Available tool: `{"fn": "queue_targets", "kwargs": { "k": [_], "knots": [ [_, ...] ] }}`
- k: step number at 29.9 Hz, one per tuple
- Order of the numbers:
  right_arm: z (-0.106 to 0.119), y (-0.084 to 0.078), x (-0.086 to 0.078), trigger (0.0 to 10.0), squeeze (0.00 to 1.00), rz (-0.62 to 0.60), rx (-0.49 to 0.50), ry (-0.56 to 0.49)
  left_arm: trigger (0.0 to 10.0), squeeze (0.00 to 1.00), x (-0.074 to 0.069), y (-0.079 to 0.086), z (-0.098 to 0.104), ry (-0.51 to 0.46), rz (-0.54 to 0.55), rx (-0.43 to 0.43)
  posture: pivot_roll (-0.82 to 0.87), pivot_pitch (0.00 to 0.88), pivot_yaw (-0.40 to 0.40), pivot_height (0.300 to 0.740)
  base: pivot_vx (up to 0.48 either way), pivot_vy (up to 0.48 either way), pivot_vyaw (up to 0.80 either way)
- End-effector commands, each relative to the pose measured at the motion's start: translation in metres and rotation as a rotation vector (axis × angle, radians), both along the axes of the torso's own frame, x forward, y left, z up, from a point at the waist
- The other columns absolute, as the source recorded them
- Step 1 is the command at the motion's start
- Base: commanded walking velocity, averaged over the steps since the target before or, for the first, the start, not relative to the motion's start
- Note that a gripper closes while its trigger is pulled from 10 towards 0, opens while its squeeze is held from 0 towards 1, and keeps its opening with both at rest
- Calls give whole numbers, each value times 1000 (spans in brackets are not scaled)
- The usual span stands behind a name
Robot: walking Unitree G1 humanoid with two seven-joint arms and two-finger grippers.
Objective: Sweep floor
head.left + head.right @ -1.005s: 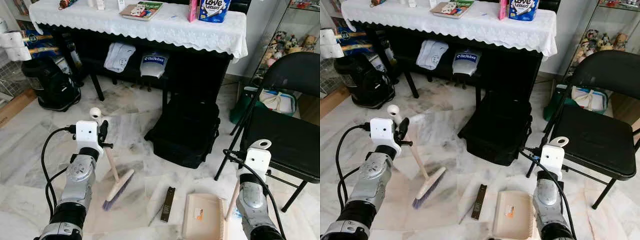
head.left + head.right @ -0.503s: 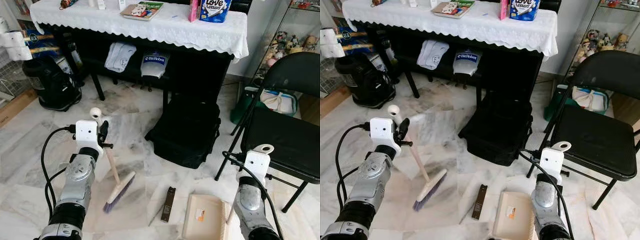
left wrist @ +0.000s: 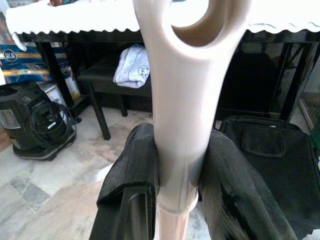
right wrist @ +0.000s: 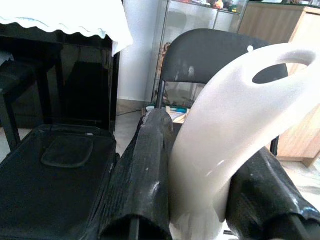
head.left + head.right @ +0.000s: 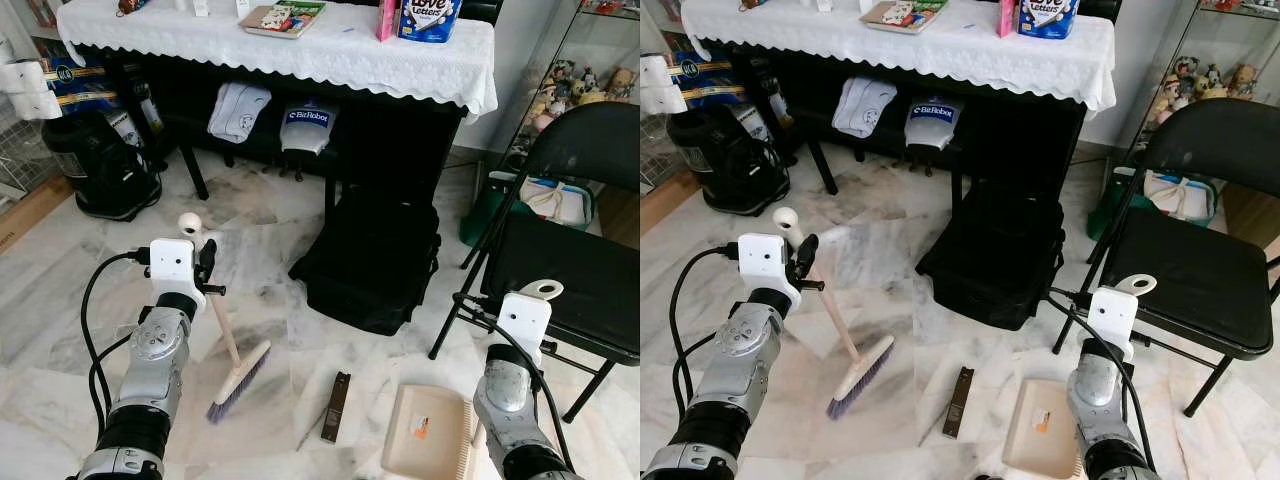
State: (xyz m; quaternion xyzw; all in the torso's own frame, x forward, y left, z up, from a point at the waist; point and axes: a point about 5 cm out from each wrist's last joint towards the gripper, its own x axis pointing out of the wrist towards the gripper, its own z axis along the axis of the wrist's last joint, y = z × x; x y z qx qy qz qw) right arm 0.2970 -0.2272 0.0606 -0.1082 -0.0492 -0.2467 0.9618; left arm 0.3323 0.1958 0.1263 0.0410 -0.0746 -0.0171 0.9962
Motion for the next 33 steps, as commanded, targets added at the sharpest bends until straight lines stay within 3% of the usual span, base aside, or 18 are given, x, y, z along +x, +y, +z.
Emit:
{"fn": "queue_targets", "kwargs": {
  "k": [1,21,33],
  "knots": [
    [15,-2,6,10000,0,3,-17,-72,10000,0,-1,4,8,-35,5,7,88,117,34,740,0,0,0],
    [9,4,3,10000,0,26,72,-89,10000,0,-1,3,10,-38,-3,6,91,119,36,740,0,0,0],
    [-12,10,-8,10000,0,36,100,2,10000,0,-1,2,10,-33,-8,6,100,123,40,740,0,0,0]
  ]
}}
